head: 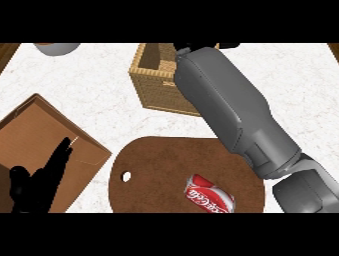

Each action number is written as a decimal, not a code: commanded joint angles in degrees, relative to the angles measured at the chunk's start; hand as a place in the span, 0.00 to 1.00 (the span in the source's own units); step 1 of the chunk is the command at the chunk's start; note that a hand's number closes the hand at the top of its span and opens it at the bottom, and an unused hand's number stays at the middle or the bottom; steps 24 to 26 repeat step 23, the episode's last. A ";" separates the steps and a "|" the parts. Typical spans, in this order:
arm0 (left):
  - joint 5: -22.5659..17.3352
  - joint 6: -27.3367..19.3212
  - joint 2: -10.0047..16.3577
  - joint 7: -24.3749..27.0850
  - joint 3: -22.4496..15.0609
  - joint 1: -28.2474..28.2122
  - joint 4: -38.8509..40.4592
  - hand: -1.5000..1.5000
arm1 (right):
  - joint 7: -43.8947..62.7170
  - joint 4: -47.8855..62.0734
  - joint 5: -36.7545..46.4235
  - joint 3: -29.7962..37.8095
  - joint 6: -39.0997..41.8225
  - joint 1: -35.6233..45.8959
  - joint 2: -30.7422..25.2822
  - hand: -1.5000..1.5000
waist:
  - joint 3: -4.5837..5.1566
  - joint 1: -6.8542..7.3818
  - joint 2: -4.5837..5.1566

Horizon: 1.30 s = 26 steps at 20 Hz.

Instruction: Pick the lemon from the cutting board and place it in the basket

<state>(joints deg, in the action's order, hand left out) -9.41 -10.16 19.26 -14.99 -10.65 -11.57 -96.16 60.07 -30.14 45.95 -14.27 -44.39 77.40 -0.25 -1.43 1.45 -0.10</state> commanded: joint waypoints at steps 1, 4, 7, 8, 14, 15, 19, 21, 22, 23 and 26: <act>-1.43 1.51 -0.91 -1.13 0.14 -0.88 7.93 0.50 | 2.52 2.65 0.49 -2.17 2.67 -1.06 0.24 0.00 | 1.58 -0.24 0.56; -1.21 0.54 -1.13 -1.74 1.05 1.74 10.21 0.50 | 2.48 0.79 1.85 -3.95 2.51 -1.61 0.25 0.00 | 1.54 -1.87 0.17; -2.08 1.84 0.25 -1.59 1.60 1.11 9.19 0.50 | 0.37 1.06 1.73 -3.20 -0.16 -2.84 0.25 0.00 | 1.51 -1.36 0.41; -0.43 -0.93 -1.90 -3.78 -0.41 2.30 9.06 0.50 | 2.62 -0.78 2.48 -4.07 0.07 -1.32 0.25 0.00 | 1.49 -2.05 0.13; -2.27 0.06 -0.29 -2.16 1.46 0.10 9.10 0.50 | 4.31 -6.59 3.90 -1.22 -4.01 -3.21 -0.80 0.00 | 1.49 -3.43 -0.24; -3.88 2.05 1.12 -0.62 2.98 -0.30 8.97 0.50 | 3.30 -8.03 3.50 -0.59 -4.00 -5.29 -2.36 0.00 | 1.49 -3.65 -0.31; -1.61 -0.75 -0.77 0.41 0.56 -2.42 9.13 0.50 | 5.91 -11.76 5.08 1.60 -2.94 -5.54 -5.62 0.00 | 1.52 -4.82 -0.68; -3.23 -0.08 0.36 0.04 1.74 -4.73 7.49 0.50 | 6.62 -14.74 5.57 1.61 -1.37 -8.72 -6.12 0.00 | 1.49 -5.57 -1.16; -4.44 1.12 2.41 -0.65 3.21 -5.69 6.17 0.50 | 6.48 -16.55 5.97 1.61 -0.58 -9.73 -7.15 0.00 | 1.47 -5.54 -1.29; -3.21 -0.42 0.91 -0.82 2.30 -3.14 8.35 0.50 | 6.76 -18.14 5.91 1.61 -1.35 -11.27 -5.64 0.00 | 1.49 -6.07 -1.03; -3.21 -0.42 0.91 -0.82 2.30 -3.14 8.35 0.50 | 6.76 -18.14 5.91 1.61 -1.35 -11.27 -5.64 0.00 | 1.49 -6.07 -1.03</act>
